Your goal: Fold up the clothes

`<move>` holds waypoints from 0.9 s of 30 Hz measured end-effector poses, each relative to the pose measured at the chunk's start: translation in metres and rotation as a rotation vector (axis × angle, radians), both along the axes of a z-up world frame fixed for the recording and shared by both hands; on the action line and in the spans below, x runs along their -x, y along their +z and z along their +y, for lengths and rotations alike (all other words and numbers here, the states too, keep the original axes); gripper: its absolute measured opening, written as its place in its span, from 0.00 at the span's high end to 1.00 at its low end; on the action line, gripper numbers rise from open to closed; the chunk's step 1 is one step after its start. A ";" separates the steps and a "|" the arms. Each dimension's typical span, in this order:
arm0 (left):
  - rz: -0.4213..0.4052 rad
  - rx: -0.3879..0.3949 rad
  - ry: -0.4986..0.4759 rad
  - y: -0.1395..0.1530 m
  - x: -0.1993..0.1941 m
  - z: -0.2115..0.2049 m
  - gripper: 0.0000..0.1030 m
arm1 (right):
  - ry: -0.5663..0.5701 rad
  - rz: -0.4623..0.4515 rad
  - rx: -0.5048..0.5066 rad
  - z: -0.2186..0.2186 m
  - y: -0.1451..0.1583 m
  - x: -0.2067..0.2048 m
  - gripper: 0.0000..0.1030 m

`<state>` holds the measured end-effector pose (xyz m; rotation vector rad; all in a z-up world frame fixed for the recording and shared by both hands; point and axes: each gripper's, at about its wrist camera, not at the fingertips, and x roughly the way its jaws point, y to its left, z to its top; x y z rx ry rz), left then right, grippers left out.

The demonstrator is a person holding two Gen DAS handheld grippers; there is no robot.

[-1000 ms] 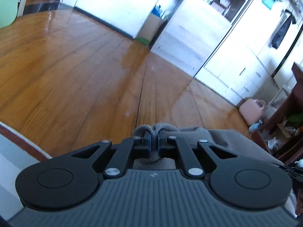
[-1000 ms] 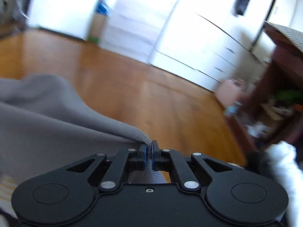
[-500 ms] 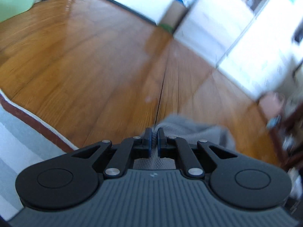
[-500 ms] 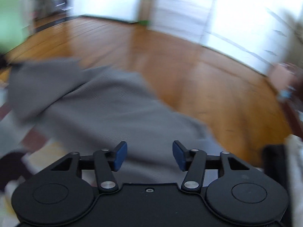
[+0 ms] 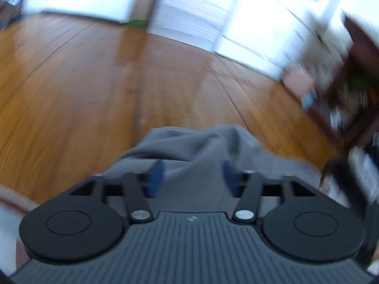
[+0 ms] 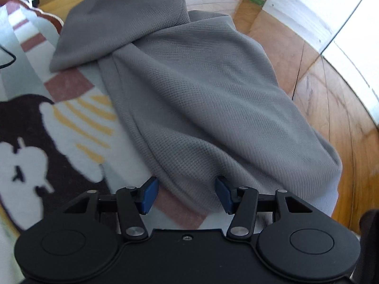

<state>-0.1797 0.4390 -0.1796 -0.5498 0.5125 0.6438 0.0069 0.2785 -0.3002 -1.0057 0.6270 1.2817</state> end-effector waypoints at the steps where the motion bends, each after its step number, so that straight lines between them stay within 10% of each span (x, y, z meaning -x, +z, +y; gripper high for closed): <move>1: 0.030 -0.022 -0.023 -0.005 -0.015 -0.002 0.29 | 0.009 0.014 -0.007 0.002 0.001 -0.002 0.73; 2: 0.055 -0.043 -0.044 -0.010 -0.027 -0.003 0.27 | 0.018 0.028 -0.016 0.004 0.002 -0.003 0.96; 4: 0.124 -0.091 -0.061 -0.023 -0.048 -0.002 0.35 | 0.008 0.042 -0.061 0.005 0.014 -0.005 0.97; 5: 0.164 -0.098 -0.053 -0.027 -0.055 0.002 0.84 | 0.008 0.071 -0.106 0.000 0.026 -0.005 0.97; 6: 0.180 -0.087 -0.047 -0.029 -0.058 0.009 0.92 | 0.008 0.099 -0.149 -0.005 0.039 -0.005 0.97; 14: -0.078 -0.096 0.174 0.050 0.048 0.011 0.93 | 0.028 0.235 -0.174 -0.073 0.092 0.000 0.97; 22: -0.038 0.309 0.203 -0.005 0.089 0.025 0.93 | -0.016 0.173 0.039 -0.089 0.042 0.005 0.95; 27: 0.008 0.316 0.183 -0.011 0.073 0.032 0.91 | -0.019 0.121 0.066 -0.085 0.031 0.008 0.80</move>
